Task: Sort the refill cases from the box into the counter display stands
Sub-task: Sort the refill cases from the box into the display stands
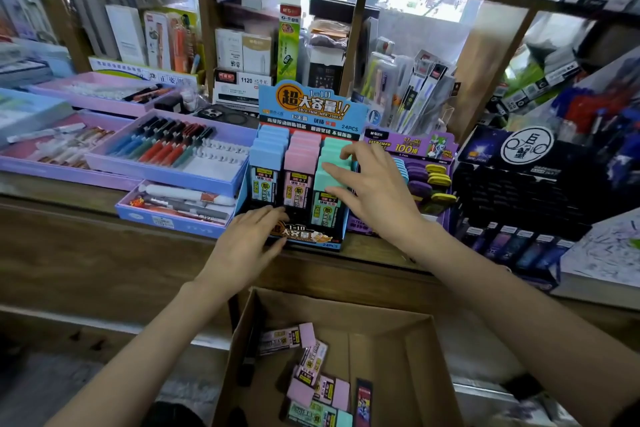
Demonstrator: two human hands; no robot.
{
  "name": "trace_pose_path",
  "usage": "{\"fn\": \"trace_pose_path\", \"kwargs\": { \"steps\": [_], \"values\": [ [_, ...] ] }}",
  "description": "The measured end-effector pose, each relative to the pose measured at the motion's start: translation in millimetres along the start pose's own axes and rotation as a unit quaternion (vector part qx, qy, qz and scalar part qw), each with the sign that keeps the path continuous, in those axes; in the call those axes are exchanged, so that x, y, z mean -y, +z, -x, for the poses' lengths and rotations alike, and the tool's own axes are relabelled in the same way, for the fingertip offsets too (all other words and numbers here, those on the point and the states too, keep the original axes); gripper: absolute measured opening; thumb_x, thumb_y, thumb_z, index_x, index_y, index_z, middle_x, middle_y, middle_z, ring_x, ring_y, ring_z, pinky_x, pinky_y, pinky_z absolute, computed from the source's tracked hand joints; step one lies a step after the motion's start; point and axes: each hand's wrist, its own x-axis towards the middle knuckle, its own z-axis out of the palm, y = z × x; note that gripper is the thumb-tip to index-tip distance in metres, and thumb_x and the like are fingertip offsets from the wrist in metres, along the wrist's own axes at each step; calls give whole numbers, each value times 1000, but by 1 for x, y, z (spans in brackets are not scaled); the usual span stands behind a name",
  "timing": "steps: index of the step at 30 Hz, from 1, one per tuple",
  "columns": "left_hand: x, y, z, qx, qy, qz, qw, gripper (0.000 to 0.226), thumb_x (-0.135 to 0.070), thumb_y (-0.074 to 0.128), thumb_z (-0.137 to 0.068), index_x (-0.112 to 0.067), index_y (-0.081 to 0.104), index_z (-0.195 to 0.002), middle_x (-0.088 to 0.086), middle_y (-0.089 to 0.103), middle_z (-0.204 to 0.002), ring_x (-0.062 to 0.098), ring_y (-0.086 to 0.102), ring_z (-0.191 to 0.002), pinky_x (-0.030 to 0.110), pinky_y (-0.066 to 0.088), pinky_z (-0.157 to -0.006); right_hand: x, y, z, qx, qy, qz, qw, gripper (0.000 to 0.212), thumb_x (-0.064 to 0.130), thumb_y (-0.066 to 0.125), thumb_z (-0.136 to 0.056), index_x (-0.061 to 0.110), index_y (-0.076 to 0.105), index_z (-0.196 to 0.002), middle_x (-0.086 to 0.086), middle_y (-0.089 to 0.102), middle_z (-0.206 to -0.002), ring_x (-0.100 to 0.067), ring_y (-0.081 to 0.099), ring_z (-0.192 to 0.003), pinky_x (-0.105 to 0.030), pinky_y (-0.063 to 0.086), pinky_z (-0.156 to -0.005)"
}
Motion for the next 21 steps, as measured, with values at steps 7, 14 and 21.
{"fn": "trace_pose_path", "kwargs": {
  "steps": [7, 14, 21],
  "values": [
    [-22, -8, 20, -58, 56, 11, 997, 25, -11, 66, -84, -9, 61, -109, 6, 63, -113, 25, 60, -105, 37, 47, -87, 5, -4, 18, -22, 5, -14, 1000, 38, 24, 59, -90, 8, 58, -125, -16, 56, -118, -35, 50, -107, -42, 41, -85],
    [-12, 71, 66, 94, -67, 159, 981, 16, -13, 63, -87, -13, 59, -103, -4, 58, -101, 17, 60, -92, 36, 49, -80, 17, 41, 113, 121, 114, -226, 960, 24, 23, 53, -94, 15, 61, -115, 0, 51, -110, -13, 45, -107, -25, 36, -90],
    [19, 170, 93, 275, -179, 164, 930, 36, -13, 65, -85, -6, 54, -119, 15, 56, -122, 28, 53, -114, 27, 37, -95, 35, 162, 203, 405, 341, -305, 792, 22, 17, 56, -93, 15, 62, -114, -3, 64, -116, -13, 59, -103, -22, 43, -83]
  ]
}}
